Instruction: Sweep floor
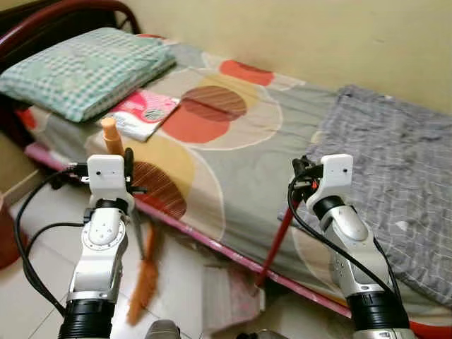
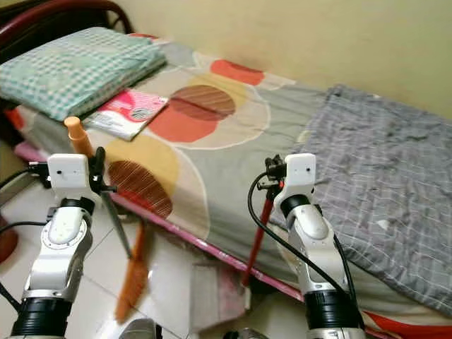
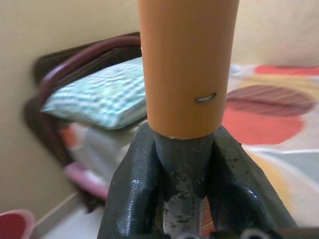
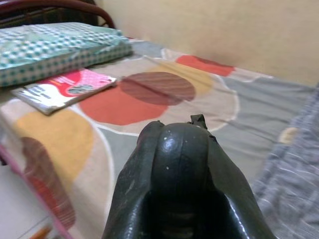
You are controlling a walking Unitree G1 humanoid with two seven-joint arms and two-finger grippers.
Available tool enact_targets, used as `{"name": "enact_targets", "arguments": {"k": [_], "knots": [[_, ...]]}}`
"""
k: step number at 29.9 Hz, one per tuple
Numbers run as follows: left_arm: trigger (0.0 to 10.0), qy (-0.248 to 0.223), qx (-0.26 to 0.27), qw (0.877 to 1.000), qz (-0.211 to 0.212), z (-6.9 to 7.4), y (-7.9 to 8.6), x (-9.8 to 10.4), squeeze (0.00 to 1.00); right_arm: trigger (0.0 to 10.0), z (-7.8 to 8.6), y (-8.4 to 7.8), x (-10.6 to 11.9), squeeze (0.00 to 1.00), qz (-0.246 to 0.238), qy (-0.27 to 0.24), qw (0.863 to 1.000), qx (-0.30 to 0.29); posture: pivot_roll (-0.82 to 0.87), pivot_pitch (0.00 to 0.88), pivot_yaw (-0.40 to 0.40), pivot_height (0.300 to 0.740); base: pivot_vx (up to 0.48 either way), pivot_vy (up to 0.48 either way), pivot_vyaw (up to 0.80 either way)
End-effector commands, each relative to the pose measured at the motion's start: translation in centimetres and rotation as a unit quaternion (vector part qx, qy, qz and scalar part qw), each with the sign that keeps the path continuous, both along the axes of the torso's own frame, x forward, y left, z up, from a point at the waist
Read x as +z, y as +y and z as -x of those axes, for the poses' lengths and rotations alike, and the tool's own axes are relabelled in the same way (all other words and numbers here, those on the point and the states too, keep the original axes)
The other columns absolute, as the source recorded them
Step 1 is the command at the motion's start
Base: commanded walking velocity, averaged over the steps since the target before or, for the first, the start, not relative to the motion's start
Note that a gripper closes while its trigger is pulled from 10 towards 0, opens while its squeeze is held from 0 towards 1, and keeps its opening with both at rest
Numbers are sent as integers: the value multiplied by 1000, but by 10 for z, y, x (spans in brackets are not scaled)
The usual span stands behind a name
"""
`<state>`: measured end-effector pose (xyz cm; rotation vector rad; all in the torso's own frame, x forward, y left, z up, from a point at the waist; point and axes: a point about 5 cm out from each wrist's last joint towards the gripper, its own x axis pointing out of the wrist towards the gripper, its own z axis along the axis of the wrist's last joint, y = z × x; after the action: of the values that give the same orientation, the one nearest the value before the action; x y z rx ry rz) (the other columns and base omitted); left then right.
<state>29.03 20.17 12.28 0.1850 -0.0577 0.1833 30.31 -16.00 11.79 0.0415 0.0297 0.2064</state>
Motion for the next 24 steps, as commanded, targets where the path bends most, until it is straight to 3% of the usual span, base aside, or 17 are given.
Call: {"name": "enact_targets", "arguments": {"k": [1, 19, 24], "knots": [[10000, -6, 6, 1000, -9, -1, 0, 4, 0, 10000, -2, 0, 16, 0, -1, -35, 999, 6, -24, 32, -62, 740, 0, 0, 781], [10000, -2, 10, 1000, -3, -2, -1, 0, 0, 10000, -4, -1, 18, 0, 9, -56, 998, 8, -20, 18, -69, 740, 0, 0, 781], [10000, 1, 5, 1000, -8, -3, -4, -1, 0, 10000, -5, 0, 18, 0, 9, -58, 998, 9, -20, 18, -69, 740, 0, 303, 781]]}}
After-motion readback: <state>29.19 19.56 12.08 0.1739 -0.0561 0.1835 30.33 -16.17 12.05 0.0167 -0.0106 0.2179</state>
